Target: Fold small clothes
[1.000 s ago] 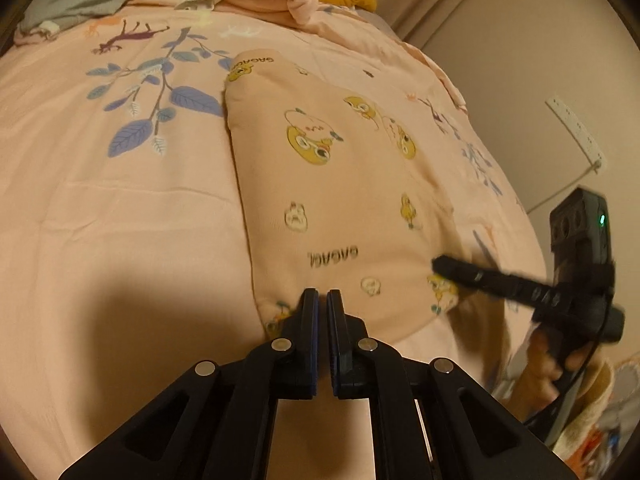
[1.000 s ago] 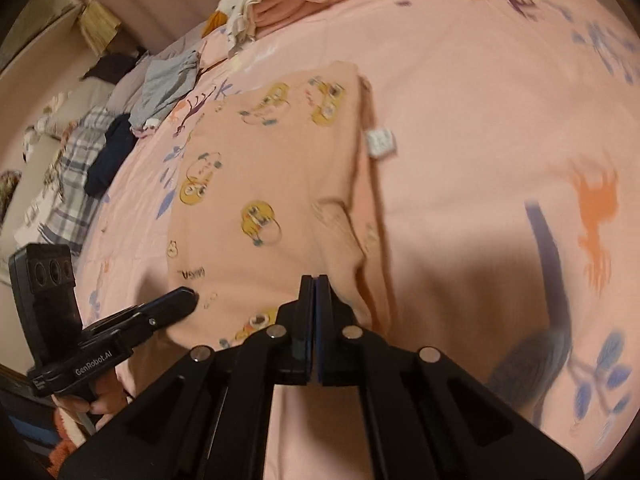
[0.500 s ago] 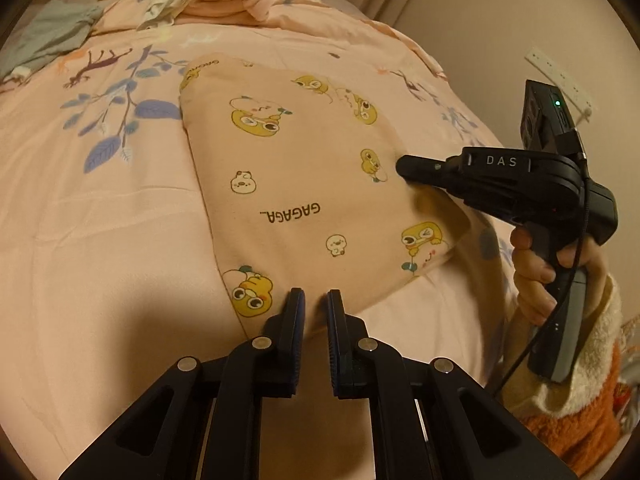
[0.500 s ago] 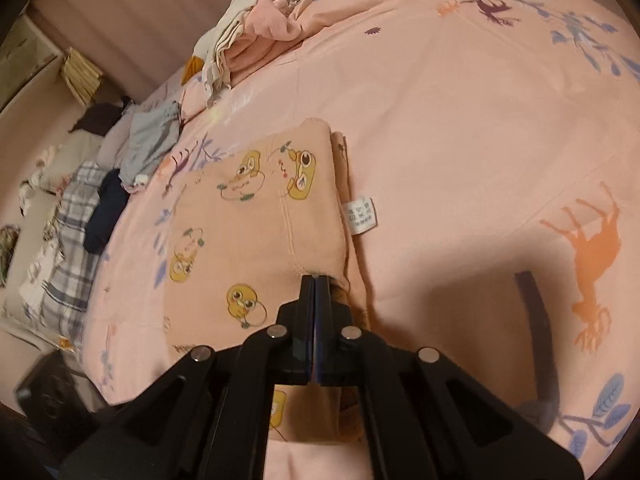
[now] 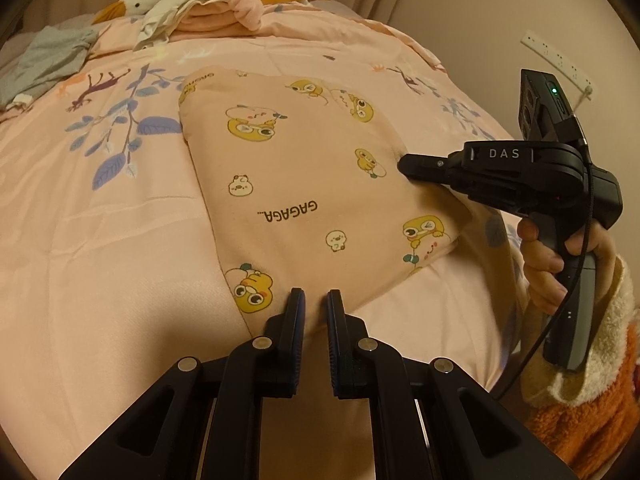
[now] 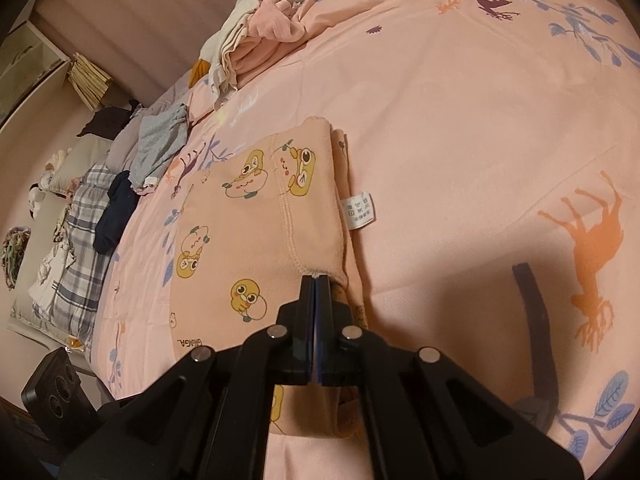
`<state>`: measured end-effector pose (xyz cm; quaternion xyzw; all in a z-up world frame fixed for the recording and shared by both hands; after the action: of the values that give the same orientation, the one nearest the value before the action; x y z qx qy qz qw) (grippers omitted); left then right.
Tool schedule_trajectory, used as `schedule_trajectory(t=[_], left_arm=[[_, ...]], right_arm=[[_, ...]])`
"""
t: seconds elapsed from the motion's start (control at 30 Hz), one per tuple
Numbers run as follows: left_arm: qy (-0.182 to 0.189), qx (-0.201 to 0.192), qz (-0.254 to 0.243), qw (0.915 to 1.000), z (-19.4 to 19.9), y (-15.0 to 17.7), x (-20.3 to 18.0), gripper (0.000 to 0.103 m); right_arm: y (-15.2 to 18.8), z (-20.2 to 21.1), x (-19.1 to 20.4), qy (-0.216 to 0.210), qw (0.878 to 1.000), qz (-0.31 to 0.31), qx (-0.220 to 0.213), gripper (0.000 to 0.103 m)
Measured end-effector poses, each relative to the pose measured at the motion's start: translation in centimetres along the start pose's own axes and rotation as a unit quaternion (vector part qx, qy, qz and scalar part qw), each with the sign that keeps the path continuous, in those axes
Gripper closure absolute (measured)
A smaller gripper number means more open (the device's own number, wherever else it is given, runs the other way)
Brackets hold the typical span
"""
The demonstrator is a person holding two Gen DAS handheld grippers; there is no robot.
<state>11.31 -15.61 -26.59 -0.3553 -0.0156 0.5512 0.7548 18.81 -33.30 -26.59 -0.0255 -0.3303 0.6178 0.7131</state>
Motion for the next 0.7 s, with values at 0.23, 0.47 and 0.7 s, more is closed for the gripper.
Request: schedule_trajectory(t=[0.23,0.47,0.7], left_arm=[[-0.020,-0.057,0.024,0.9979,4.4,-2.7,1.6,0.032],[0.051,-0.096,0.116,0.9873,5.1,-6.4,6.3,0.014],[0.180,-0.009,0.204,0.9623,-1.3,-7.5,6.8,0.014]], right_arm=[[0.3,3.8,1.4,-0.113,0.993,-0.004,-0.012,0.040],[-2.2,5.8,0.3,-0.117,0.991,-0.016,-0.059,0.013],[-3.4,-1.6,-1.9,-0.017,0.997,-0.032,0.061,0.013]])
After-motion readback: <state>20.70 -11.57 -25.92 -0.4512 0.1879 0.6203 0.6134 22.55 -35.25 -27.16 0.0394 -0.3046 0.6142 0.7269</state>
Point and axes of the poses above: each gripper's, at about its wrist camera, not at the fingertips, and z roughly against the way its jaws point, x to its left, y to its underside, the point moved 7 cm from there along -z, roughly the way its jaws point, and after that the axes turned 8 degrees about y, right-handed, at the moved point
